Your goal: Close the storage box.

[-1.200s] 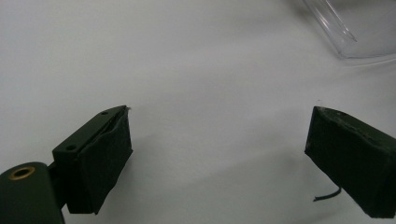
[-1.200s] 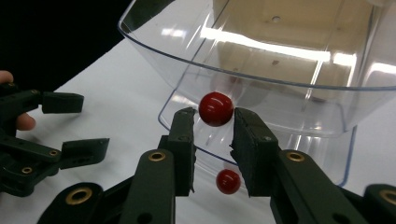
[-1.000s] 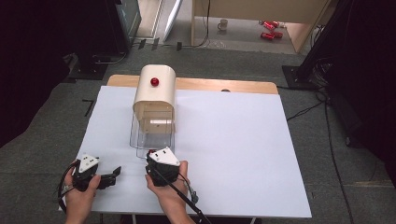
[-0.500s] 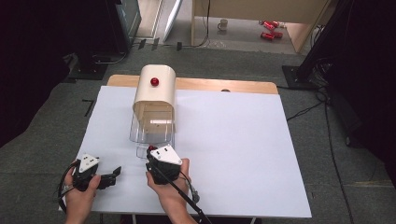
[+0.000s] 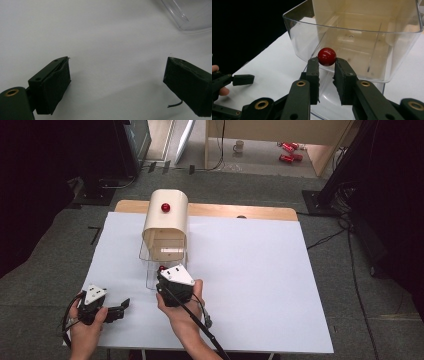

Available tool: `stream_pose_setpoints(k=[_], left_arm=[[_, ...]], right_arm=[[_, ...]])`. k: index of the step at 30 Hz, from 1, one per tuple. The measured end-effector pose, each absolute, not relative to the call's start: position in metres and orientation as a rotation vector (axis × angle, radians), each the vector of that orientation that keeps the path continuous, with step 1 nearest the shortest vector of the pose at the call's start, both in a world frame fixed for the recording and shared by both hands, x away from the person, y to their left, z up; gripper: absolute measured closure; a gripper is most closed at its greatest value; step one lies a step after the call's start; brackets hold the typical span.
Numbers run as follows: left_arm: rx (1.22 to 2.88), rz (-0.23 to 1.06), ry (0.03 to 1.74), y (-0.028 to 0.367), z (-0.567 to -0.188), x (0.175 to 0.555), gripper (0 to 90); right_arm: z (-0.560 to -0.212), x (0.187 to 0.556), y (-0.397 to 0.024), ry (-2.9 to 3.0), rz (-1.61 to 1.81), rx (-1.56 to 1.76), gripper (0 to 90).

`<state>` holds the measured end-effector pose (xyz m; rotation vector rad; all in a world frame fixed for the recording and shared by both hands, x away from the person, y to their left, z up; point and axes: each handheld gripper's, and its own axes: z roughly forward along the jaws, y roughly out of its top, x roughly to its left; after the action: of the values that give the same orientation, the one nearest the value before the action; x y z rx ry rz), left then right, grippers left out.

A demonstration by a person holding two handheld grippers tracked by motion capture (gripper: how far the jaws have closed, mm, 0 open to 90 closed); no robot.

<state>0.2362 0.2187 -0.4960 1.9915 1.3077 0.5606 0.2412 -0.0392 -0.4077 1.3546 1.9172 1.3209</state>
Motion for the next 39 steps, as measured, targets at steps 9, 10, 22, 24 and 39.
stream_pose_setpoints(k=[9, 10, 22, 24, 39], left_arm=[[1.988, 0.559, 1.31, 0.219, -0.496, 0.236, 7.0], [1.989, 0.559, 1.309, 0.219, -0.496, 0.236, 7.0], [1.99, 0.557, 1.305, 0.219, -0.496, 0.237, 7.0], [1.988, 0.555, 1.307, 0.218, -0.496, 0.237, 7.0], [1.996, 0.551, 1.299, 0.219, -0.496, 0.237, 7.0]], right_arm=[[-0.407, 0.261, -0.038, 1.922, 1.309, 1.371, 75.6], [-0.407, 0.261, -0.038, 1.922, 1.309, 1.371, 75.6], [-0.407, 0.286, -0.037, 1.915, 1.281, 1.373, 75.8], [-0.407, 0.29, -0.036, 1.913, 1.279, 1.376, 75.8], [-0.406, 0.307, -0.035, 1.912, 1.265, 1.373, 75.8]])
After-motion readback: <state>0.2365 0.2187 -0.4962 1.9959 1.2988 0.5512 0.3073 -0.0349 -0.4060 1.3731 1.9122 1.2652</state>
